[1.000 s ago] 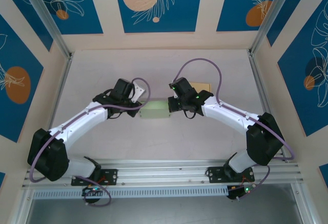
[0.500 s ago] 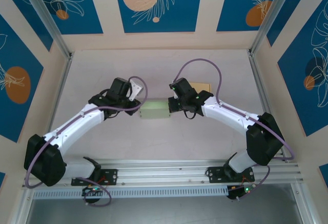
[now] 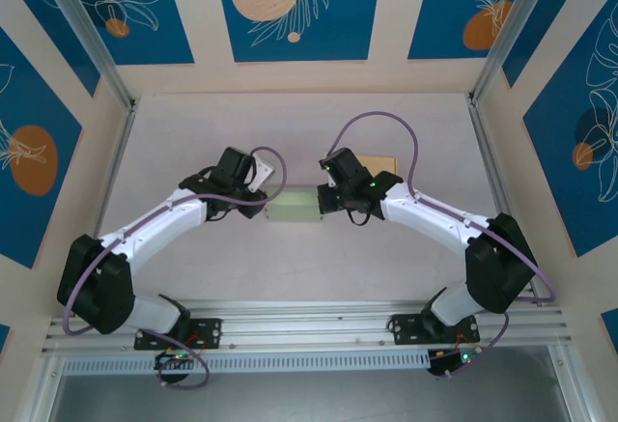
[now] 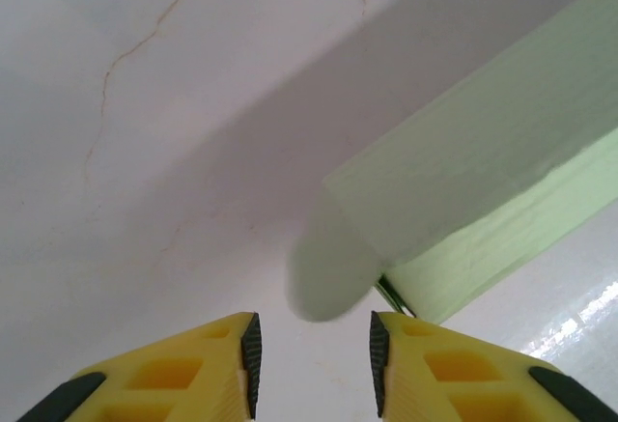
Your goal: Fold the paper box
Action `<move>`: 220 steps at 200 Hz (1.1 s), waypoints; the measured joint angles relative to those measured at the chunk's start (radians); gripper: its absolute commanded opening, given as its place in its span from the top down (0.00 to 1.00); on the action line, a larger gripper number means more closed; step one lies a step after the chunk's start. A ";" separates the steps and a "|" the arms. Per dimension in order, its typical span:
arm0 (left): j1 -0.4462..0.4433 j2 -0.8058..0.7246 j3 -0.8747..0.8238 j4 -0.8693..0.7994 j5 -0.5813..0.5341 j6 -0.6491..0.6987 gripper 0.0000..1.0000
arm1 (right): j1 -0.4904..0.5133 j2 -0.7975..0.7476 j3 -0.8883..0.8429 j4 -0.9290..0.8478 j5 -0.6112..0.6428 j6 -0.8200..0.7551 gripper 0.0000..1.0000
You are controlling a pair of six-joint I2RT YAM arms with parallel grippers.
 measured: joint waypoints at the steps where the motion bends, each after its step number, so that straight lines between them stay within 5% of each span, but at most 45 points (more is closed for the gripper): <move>1: 0.000 0.000 0.000 0.000 0.001 0.000 0.60 | 0.000 0.000 0.000 0.000 0.000 0.000 1.00; 112: 0.012 -0.018 0.000 0.008 0.055 0.020 0.63 | 0.000 -0.011 -0.006 -0.006 0.000 0.000 1.00; 140: 0.012 0.009 0.000 0.013 0.055 0.027 0.72 | 0.000 -0.014 -0.007 -0.006 0.000 0.000 1.00; 170: 0.013 0.013 0.000 0.016 0.056 0.023 0.93 | 0.000 -0.014 -0.007 -0.006 -0.003 0.000 1.00; 220: 0.014 0.014 0.035 -0.014 0.090 -0.012 1.00 | 0.001 -0.014 -0.007 -0.005 -0.007 0.000 1.00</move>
